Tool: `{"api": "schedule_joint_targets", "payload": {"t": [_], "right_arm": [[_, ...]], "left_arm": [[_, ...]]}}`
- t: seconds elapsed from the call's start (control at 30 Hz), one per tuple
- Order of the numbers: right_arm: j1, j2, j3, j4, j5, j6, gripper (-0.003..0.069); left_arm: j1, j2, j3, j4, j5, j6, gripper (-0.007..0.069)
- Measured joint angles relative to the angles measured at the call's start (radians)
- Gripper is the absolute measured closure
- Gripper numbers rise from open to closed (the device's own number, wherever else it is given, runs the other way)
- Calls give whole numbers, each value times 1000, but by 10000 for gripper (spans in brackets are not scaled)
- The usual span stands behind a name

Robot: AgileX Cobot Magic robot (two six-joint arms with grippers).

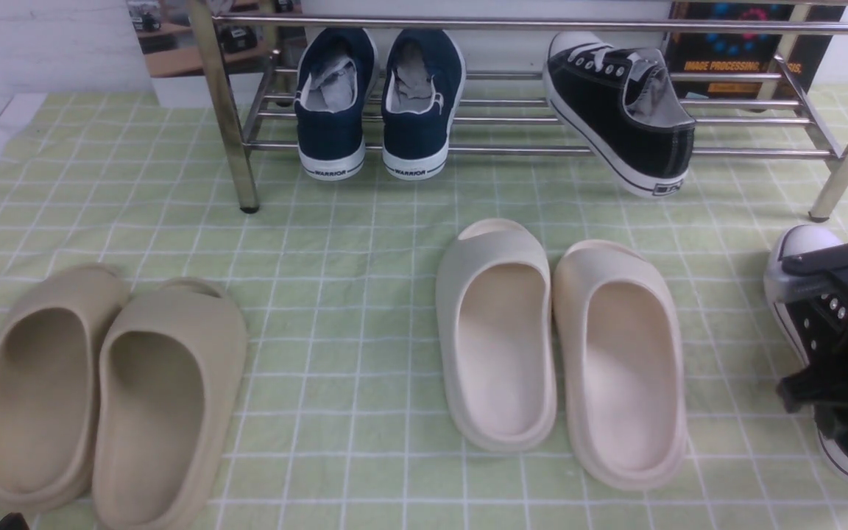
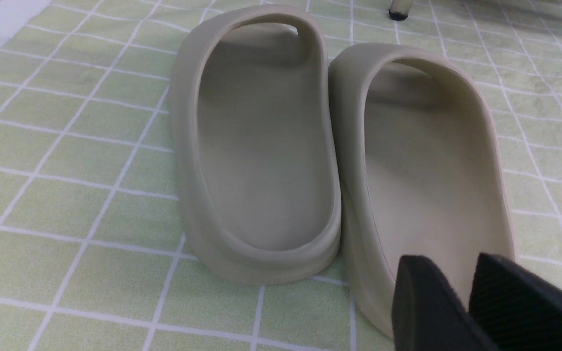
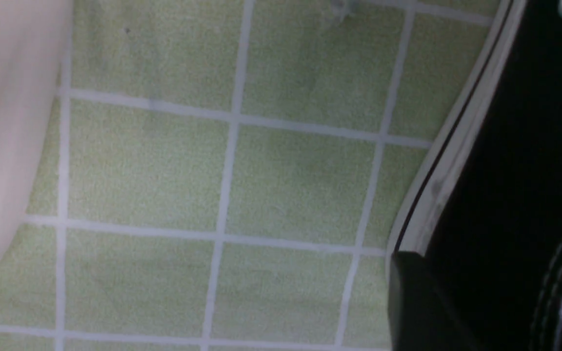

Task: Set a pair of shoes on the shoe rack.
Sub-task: Use the right arm to grab the shoe closest to it, then use the right arm to put a shoe into the shoe rack

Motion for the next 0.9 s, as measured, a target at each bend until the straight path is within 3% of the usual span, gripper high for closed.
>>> {"api": "schedule_joint_targets", "payload": {"t": [0.03, 0.13, 0.17, 0.57, 0.9], "right_arm": [[0, 0, 0, -1, 0, 0, 432], [0, -13, -11, -6, 20, 0, 613], [0, -24, -18, -6, 41, 0, 631], [2, -143, -286, 54, 244, -119, 637], [2, 78, -568, 33, 267, -206, 637]], "left_arm": [[0, 0, 0, 0, 0, 0, 455], [0, 0, 0, 0, 0, 0, 452], [0, 0, 0, 0, 0, 0, 452], [0, 0, 0, 0, 0, 0, 448], [0, 0, 0, 0, 0, 0, 438]]}}
